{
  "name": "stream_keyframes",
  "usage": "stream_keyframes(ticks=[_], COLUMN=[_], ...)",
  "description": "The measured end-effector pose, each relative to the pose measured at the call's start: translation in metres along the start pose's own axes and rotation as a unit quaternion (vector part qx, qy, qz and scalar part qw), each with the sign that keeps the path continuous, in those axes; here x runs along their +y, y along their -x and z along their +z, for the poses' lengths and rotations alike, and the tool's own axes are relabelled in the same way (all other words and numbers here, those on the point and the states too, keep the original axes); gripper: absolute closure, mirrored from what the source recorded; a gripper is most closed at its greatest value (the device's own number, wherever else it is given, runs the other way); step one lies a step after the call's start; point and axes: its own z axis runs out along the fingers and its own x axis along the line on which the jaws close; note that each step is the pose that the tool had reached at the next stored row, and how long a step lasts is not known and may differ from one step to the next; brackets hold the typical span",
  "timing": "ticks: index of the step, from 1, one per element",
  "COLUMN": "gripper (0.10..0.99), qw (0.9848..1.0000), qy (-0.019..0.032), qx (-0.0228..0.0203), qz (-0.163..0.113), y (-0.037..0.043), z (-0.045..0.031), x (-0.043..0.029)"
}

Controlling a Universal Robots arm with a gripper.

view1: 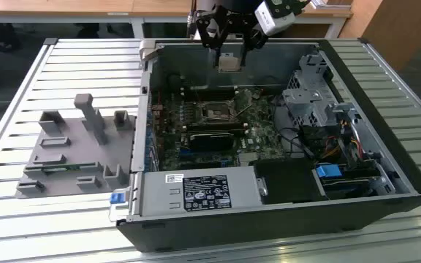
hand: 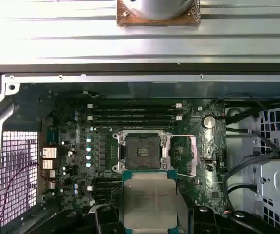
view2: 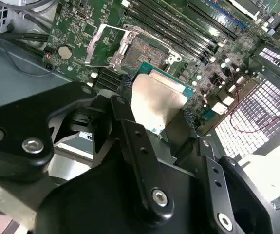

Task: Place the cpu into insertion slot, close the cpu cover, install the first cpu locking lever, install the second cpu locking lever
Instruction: 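Place the cpu into insertion slot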

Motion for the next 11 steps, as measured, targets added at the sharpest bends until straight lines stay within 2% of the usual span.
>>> stream_keyframes(ticks=[6,11], gripper=[0.557,0.557], qw=[1.0000,0.9991], qy=[0.0001,0.0008], qx=[-0.0003,-0.0038], qz=[0.003,0.043], y=[0.0000,0.0000], z=[0.0000,0.0002], x=[0.0000,0.0000])
